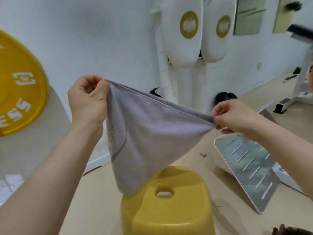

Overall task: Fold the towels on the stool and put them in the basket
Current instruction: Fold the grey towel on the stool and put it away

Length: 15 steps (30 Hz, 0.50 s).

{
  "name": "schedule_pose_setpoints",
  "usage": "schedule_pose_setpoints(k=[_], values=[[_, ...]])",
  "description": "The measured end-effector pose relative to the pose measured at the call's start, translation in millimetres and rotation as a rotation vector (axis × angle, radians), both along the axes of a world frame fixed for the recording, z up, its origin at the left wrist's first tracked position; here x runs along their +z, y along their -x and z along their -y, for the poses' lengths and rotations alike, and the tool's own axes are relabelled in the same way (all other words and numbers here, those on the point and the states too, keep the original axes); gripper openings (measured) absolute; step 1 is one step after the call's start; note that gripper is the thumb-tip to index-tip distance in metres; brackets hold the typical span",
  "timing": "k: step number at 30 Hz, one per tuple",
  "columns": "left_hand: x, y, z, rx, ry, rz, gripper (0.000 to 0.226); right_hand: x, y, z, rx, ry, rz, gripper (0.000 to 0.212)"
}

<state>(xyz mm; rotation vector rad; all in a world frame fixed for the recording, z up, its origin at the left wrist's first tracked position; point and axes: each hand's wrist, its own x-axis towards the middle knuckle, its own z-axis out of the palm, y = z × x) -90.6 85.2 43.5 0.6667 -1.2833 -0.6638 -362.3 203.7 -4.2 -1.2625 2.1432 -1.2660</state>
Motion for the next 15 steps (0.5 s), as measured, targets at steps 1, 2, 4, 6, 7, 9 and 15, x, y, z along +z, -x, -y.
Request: schedule_pose_setpoints(k=[1,2,4,6,7,9,15], values=[[9.0,-1.1,-1.5,-0.003,0.022,0.0,0.019,13.7,2.4,2.6,-0.051,0.068,0.002,0.016],[16.5,-2.4,-2.3,-0.009,0.036,-0.001,0.019,25.8,3.2,6.0,-0.1,0.142,0.006,0.016],[28.8,-5.5,-4.2,-0.034,0.031,-0.029,0.017,45.8,0.5,11.5,-0.187,0.278,0.023,0.017],[34.5,-9.9,-4.9,-0.115,-0.019,-0.089,0.016,58.2,-3.7,16.6,-0.267,0.38,0.051,0.02],[33.4,-11.9,-5.3,-0.164,-0.058,-0.112,0.017,61.2,-6.1,18.3,-0.298,0.42,0.041,0.021],[24.9,-16.7,-6.1,-0.216,-0.123,-0.107,0.019,60.5,-10.5,21.1,-0.344,0.47,-0.075,0.02],[10.0,-32.4,-7.2,-0.367,-0.166,0.072,0.022,51.2,-15.6,4.4,-0.492,0.559,-0.352,0.025]])
